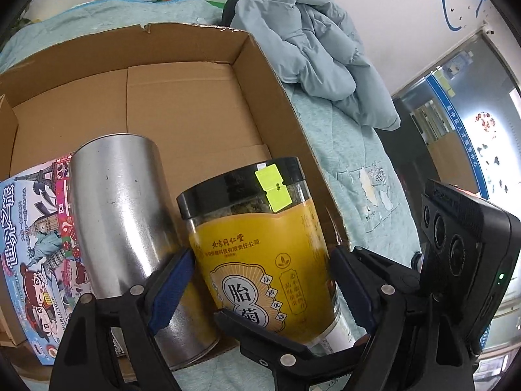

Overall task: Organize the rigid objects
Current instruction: 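Lower the yellow jar beside the silver cup and open both grippers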

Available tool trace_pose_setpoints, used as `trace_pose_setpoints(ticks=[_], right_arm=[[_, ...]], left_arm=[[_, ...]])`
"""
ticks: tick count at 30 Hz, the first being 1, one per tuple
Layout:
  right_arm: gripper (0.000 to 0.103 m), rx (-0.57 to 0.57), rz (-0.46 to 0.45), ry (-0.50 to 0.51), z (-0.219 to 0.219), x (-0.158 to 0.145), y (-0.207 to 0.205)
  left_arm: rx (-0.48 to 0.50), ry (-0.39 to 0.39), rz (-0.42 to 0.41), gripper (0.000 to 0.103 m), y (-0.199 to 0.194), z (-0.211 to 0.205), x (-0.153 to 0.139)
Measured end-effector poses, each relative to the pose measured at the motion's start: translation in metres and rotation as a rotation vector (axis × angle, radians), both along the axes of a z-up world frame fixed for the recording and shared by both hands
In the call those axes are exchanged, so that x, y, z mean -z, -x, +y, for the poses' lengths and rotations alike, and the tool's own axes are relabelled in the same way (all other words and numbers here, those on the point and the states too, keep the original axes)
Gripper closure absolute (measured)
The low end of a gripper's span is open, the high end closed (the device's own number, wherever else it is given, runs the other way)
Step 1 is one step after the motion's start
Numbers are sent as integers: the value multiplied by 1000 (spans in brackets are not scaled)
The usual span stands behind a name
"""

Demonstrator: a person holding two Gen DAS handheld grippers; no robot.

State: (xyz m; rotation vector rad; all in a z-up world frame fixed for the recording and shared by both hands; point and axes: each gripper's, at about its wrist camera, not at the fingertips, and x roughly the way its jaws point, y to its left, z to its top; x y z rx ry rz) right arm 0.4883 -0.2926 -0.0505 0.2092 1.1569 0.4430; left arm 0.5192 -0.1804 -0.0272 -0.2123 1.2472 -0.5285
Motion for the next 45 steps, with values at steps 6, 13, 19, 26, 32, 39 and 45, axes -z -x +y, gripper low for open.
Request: trace_pose_setpoints(ticks=[6,13,19,26,32,39,45], right_arm=[[19,31,30,-16,-3,5,-6],[18,61,75,43,5,17,-17],[17,51,86,59,5,17,-17],[16,43,26,64,4,15,-8],[13,54,-58,84,7,10,3],[0,73,-117,110,13,5,8],[0,99,-196,138,10,-4,20]], left_arm=[[-7,-73,-46,20,-7,1,-9],[-58,-207,-149,20,-9,11,-18],[-48,-179,-153,20,-9,19,-21],[-9,-159,-205,20,-1,19,-20],[-8,-100,-237,19,8,28,-18],[-43,-33,-263,19,5,47,-21],[-59,-14,-308,19,18,62,-32]])
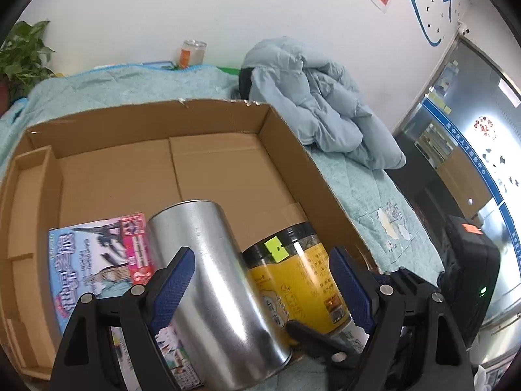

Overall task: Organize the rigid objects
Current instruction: 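Lower the yellow jar beside the silver cup and open both grippers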

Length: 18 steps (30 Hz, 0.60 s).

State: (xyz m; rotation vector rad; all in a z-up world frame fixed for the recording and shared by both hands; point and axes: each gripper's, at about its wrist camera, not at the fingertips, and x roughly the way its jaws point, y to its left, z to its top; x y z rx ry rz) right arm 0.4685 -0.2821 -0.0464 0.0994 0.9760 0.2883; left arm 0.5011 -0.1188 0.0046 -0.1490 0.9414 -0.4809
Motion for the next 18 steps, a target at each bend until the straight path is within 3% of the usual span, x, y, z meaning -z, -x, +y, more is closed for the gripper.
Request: trace_pose_setpoints(ticks=[9,12,18], right_arm=[[0,6,-257,-56,-36,-49,66],[0,39,-287,-48,-49,-62,82],[0,61,-287,17,-48,-70,106]], left_arm=[[-70,-1,-178,10,77,27,-53],[-104,16,-215,1,105,37,-62],[-154,42,-237,1,154,49,-61]])
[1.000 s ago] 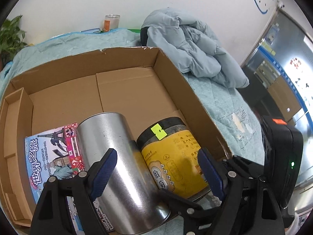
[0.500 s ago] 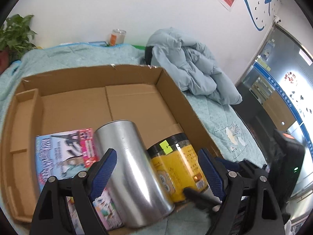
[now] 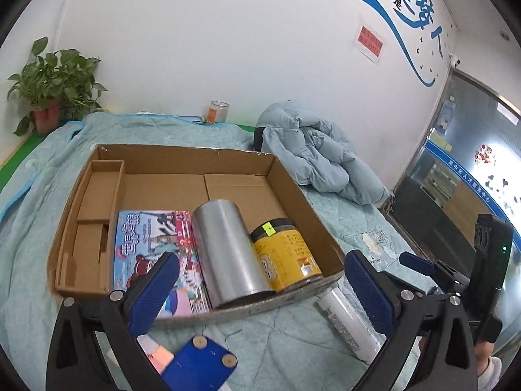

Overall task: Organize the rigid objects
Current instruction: 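Lower the yellow jar beside the silver cup and open both grippers, then grasp the white spray bottle with both grippers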

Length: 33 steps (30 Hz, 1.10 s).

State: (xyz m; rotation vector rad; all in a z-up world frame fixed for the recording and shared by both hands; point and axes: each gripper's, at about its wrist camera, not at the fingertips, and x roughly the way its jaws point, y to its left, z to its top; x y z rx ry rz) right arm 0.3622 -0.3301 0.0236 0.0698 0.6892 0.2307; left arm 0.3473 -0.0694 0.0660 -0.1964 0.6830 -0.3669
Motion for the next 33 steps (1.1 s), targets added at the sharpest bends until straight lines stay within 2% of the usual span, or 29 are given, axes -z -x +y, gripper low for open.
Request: trace_pose_setpoints(ticks=[4,7,11,14,16,17,20,21,22,26,28,31,33], right_arm=[[0,-36,11,57,13,8,15],[0,-44,72,56,8,26,22],[0,14,166,60,-16,57,28],[2,51,247,62,-35,82,27],[20,82,316,45,-45,97,21],[24,89,355,24,-50,103,16],[38,64,379,30,-49,113,10],[52,54,381,46,-47,116,10],[58,41,389,57,-44,119,10],[59,24,358,109,-32,119,28],[59,31,392,72,-27,118,40],[59,-8,421,3,-19,118,58],[59,-37,456,-49,-11,119,68]], left_arm=[[-32,52,-13,1,27,10,4],[-29,63,-19,1,45,10,8],[27,33,96,1,47,-7,27],[85,69,237,1,33,-29,49],[135,127,300,1,25,-42,63],[148,144,340,1,20,-50,73],[172,139,393,2,9,-73,90],[179,129,405,2,6,-80,94],[194,127,421,2,4,-88,99],[226,128,498,7,-3,-108,120],[249,126,510,8,-2,-116,127],[281,112,561,17,-3,-128,140],[306,88,603,28,-4,-137,149]])
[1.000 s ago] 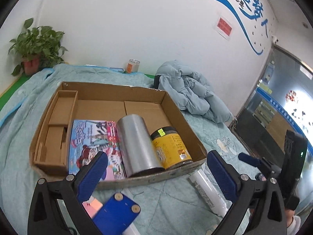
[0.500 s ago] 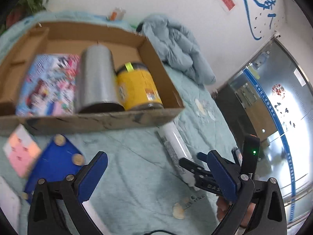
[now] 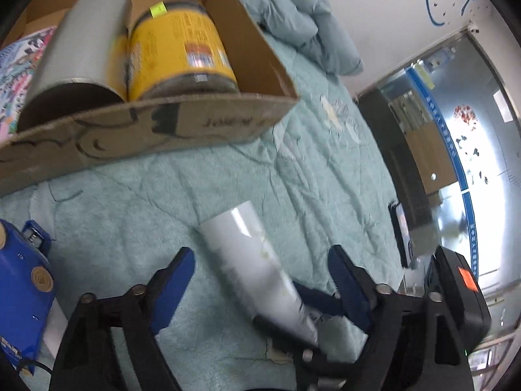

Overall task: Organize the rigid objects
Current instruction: 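Grasp the white spray bottle with both grippers, then lift the white spray bottle with both grippers and carry it over the box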

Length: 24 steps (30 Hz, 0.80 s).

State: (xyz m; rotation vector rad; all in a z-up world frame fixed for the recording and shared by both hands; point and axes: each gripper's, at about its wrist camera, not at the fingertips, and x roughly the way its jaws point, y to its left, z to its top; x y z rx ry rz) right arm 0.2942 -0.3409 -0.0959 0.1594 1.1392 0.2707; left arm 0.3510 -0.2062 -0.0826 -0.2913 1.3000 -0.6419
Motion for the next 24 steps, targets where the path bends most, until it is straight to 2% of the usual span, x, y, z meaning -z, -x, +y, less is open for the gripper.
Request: trace_pose_setpoints(ticks=[4,5,7,11,19,24], right_arm=[[59,-20,20,-21,18,1,9],[59,-24,19,-13,21,1,9],[59,-25,22,-2,25,1,8],[59,-33,58,38,37,7,2],[60,-3,74,34,54,9,-4],[60,-19,29,58,65,-7,-6]], left_arm=[[15,-78,30,31,4,-4,12],[14,-90,41,37,5,-3,15],[16,-106,68,45,8,1,22],[15,-123,86,48,12,-2,32],[-7,-122,54,51,15,1,30],[-32,-110,-30,52,20,13,-2]])
